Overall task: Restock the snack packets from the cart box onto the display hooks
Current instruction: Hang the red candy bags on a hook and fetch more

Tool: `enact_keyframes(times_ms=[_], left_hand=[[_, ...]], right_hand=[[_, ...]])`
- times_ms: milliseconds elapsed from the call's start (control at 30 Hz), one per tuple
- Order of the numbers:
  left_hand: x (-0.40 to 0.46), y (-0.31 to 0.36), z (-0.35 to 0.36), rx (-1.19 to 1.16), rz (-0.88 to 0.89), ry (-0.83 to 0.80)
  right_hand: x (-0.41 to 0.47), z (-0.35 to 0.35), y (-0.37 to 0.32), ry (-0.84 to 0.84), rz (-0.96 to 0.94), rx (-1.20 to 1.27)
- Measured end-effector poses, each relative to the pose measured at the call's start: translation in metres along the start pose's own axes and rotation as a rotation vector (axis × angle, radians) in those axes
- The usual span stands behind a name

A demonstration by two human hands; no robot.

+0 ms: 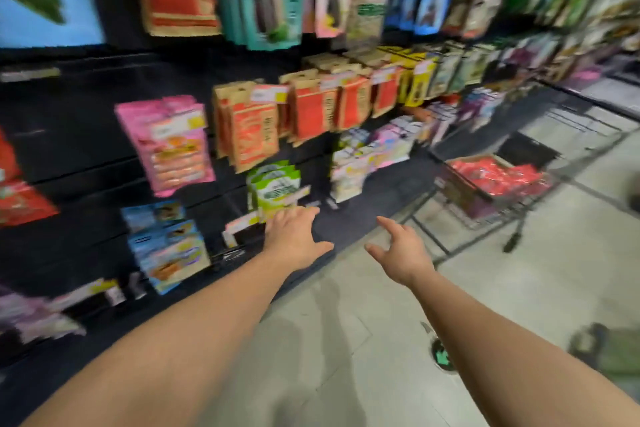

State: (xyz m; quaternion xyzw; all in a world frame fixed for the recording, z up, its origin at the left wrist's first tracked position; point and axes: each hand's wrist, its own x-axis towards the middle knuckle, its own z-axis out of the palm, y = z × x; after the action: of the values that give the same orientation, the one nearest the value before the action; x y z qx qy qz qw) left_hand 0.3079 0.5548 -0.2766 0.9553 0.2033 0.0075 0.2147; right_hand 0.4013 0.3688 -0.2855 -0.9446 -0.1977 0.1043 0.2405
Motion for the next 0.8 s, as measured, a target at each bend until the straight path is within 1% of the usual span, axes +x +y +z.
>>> enact_keyframes(times_ms=[133, 300, 500, 600, 667, 733, 800], left_hand=[[0.045, 0.084, 0.032, 0.03, 0.132, -0.041], [0.108, 0.157, 0.073, 0.098, 0.271, -0.11], [0.227, 0.229, 0.109, 0.096, 0.362, -0.143], [0.29, 0.27, 0.112, 0.085, 0.394, -0.184], [0.33, 0.297, 0.109, 0.097, 0.432, -0.174], [0.365, 0.319, 0.109, 0.1, 0.453, -0.172], [0.389, 0.336, 0.115, 0.13, 0.469, -0.201]], right_hand=[[0.008, -0.039, 0.071, 0.081, 0.107, 0.003], [0.04, -0.074, 0.139, 0.128, 0.236, -0.006], [0.13, -0.118, 0.204, 0.177, 0.328, -0.017], [0.181, -0.149, 0.23, 0.183, 0.388, -0.016], [0.216, -0.171, 0.244, 0.229, 0.425, 0.002], [0.248, -0.184, 0.261, 0.26, 0.431, 0.026], [0.272, -0.189, 0.273, 0.249, 0.441, 0.048]])
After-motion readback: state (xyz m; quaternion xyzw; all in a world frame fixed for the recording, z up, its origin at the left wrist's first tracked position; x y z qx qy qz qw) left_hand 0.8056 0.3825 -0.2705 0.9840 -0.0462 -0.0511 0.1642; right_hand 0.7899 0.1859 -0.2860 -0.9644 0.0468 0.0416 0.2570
